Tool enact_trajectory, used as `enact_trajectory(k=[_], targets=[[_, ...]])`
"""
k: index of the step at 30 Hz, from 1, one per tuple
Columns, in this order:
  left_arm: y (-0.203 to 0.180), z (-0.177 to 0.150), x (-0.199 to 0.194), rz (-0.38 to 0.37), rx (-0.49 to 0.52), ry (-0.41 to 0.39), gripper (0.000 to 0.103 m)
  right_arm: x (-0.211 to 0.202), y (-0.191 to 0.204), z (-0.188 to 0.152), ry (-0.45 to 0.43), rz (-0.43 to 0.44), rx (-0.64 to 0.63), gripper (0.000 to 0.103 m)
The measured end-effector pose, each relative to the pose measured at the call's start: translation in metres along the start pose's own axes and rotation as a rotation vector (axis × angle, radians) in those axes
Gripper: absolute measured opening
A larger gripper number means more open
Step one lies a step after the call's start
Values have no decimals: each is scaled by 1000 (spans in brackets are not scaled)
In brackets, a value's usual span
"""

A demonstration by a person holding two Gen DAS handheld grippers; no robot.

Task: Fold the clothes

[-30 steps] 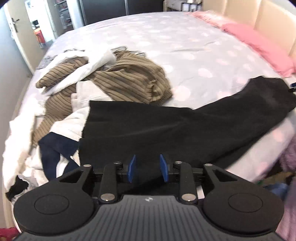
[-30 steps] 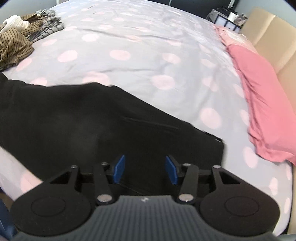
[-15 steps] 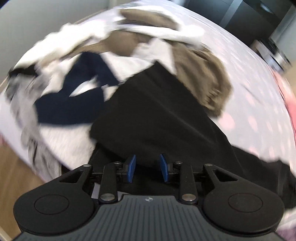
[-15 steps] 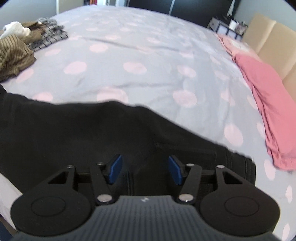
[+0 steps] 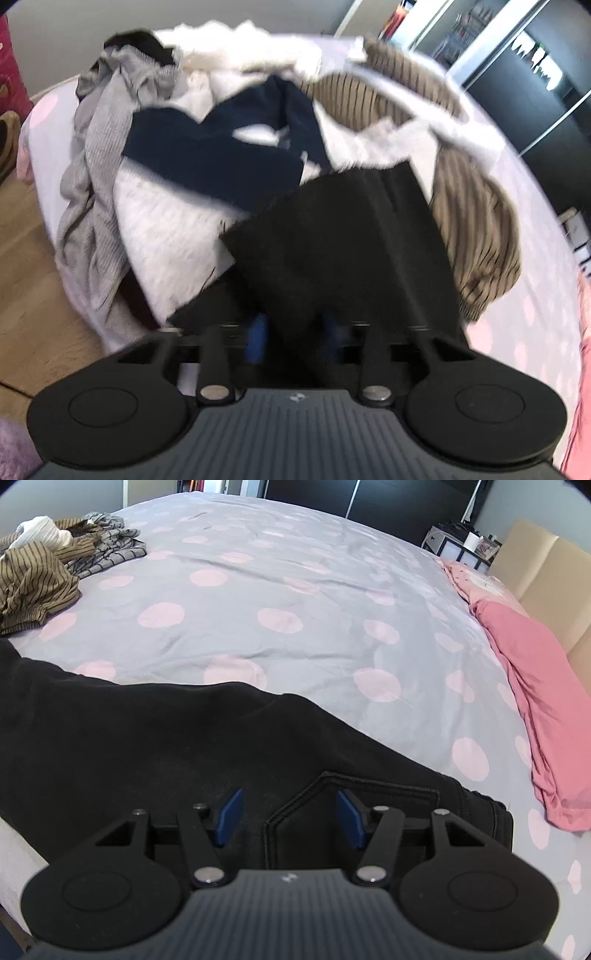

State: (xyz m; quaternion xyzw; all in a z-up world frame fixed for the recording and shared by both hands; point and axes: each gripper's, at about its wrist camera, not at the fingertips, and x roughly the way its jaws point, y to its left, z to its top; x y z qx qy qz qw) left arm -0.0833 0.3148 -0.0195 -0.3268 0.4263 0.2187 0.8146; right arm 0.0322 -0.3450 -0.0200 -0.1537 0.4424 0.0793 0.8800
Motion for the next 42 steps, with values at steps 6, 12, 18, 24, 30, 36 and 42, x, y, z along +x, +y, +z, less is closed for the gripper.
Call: enact_trajectory(k=[6, 12, 18, 24, 30, 36, 42], targets=[[-2, -5, -26, -31, -23, -62, 5, 2, 6, 2, 1, -4, -34, 60], [3, -11, -38, -1, -21, -31, 4, 4, 6, 6, -2, -16, -38, 60], [5, -22, -9, 130, 62, 53, 4, 6, 0, 5, 10, -32, -18, 60], [-13, -30, -20, 144, 146, 49, 16, 5, -1, 5, -4, 1, 51, 60], [-47, -48, -45, -10, 171, 69, 22, 4, 45, 21, -37, 167, 35, 23], [-103, -66, -26, -156, 255, 118, 22, 31, 114, 45, -58, 305, -57, 19], [-154, -95, 24, -235, 361, 205, 22, 76, 166, 55, -25, 297, -92, 19]])
